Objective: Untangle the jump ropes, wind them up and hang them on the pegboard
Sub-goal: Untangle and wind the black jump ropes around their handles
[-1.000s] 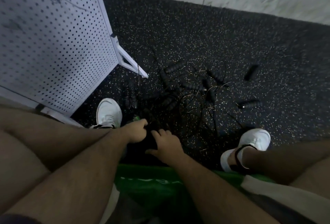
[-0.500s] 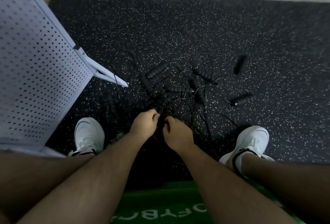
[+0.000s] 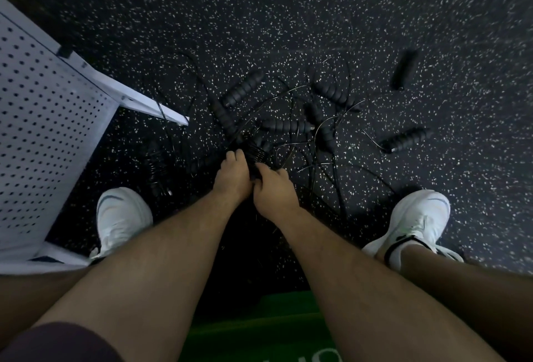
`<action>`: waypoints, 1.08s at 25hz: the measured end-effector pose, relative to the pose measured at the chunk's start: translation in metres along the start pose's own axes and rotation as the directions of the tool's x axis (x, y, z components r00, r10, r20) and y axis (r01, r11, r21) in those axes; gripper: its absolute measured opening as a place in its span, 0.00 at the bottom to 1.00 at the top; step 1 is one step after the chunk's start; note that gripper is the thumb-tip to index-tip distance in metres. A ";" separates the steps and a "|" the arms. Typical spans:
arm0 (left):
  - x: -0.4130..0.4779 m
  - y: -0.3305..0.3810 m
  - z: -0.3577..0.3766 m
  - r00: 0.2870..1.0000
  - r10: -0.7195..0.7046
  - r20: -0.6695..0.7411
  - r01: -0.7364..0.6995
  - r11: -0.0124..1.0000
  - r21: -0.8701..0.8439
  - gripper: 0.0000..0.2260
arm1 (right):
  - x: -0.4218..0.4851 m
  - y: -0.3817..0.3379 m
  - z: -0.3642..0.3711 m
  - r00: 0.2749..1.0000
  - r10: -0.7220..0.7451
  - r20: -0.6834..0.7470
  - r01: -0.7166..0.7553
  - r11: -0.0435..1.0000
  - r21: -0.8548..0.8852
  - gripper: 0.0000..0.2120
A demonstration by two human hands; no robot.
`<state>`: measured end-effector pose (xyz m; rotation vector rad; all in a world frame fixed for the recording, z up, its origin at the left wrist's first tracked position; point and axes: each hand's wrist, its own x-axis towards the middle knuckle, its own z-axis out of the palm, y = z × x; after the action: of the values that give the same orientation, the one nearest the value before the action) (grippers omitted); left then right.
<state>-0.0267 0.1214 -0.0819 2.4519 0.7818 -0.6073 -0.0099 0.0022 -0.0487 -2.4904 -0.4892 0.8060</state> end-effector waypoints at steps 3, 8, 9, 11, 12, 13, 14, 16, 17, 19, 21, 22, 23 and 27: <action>-0.015 0.006 -0.005 0.994 -0.109 -0.025 0.101 0.967 -0.233 0.36 | -0.003 -0.002 -0.010 0.993 0.044 -0.112 -0.032 0.993 0.111 0.19; -0.071 0.009 -0.018 0.999 0.013 0.053 0.026 0.740 -0.672 0.50 | -0.014 -0.014 -0.024 0.984 0.168 -0.063 -0.128 0.905 0.405 0.29; -0.084 0.005 -0.017 0.992 0.056 0.110 0.031 0.749 -0.662 0.51 | -0.022 -0.011 -0.028 0.986 0.167 -0.012 -0.148 0.904 0.402 0.31; -0.106 0.001 -0.016 0.975 0.083 0.206 0.050 0.821 -0.569 0.41 | -0.040 0.006 -0.034 0.984 0.153 0.092 -0.176 0.917 0.359 0.29; -0.114 -0.002 -0.016 0.973 0.092 0.214 0.021 0.880 -0.475 0.31 | -0.051 0.018 -0.034 0.977 0.158 0.141 -0.199 0.913 0.357 0.27; -0.118 -0.004 -0.018 0.970 0.115 0.212 -0.030 0.931 -0.365 0.24 | -0.062 0.028 -0.034 0.968 0.173 0.184 -0.230 0.903 0.362 0.26; -0.123 -0.005 -0.019 0.963 0.149 0.226 -0.085 0.959 -0.269 0.19 | -0.074 0.036 -0.034 0.958 0.186 0.218 -0.256 0.899 0.355 0.26; -0.128 -0.003 -0.018 0.938 0.188 0.291 -0.158 0.980 -0.122 0.13 | -0.093 0.046 -0.032 0.940 0.182 0.290 -0.269 0.917 0.295 0.25; -0.131 -0.001 -0.016 0.929 0.185 0.321 -0.172 0.983 -0.068 0.11 | -0.100 0.048 -0.029 0.925 0.167 0.342 -0.257 0.936 0.239 0.25; -0.135 0.000 -0.006 0.929 0.155 0.336 -0.164 0.987 -0.002 0.11 | -0.110 0.047 -0.020 0.879 0.160 0.450 -0.215 0.974 0.072 0.23; -0.132 0.001 0.003 0.946 0.173 0.274 -0.171 0.985 -0.031 0.13 | -0.110 0.042 -0.013 0.875 0.167 0.455 -0.164 0.985 -0.047 0.16; -0.128 0.002 0.004 0.956 0.191 0.222 -0.178 0.981 -0.078 0.13 | -0.107 0.037 -0.013 0.902 0.154 0.402 -0.134 0.988 -0.077 0.11; -0.123 0.003 0.001 0.967 0.199 0.156 -0.180 0.975 -0.130 0.14 | -0.101 0.031 -0.014 0.938 0.118 0.327 -0.094 0.992 -0.087 0.09; -0.083 -0.007 -0.024 0.988 0.099 -0.117 -0.123 0.966 -0.227 0.15 | -0.056 -0.003 -0.010 0.994 -0.046 0.097 0.051 0.997 -0.051 0.09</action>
<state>-0.0861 0.1065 -0.0203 2.3058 0.7069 -0.3263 -0.0473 -0.0247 -0.0152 -2.4864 -0.6103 0.9072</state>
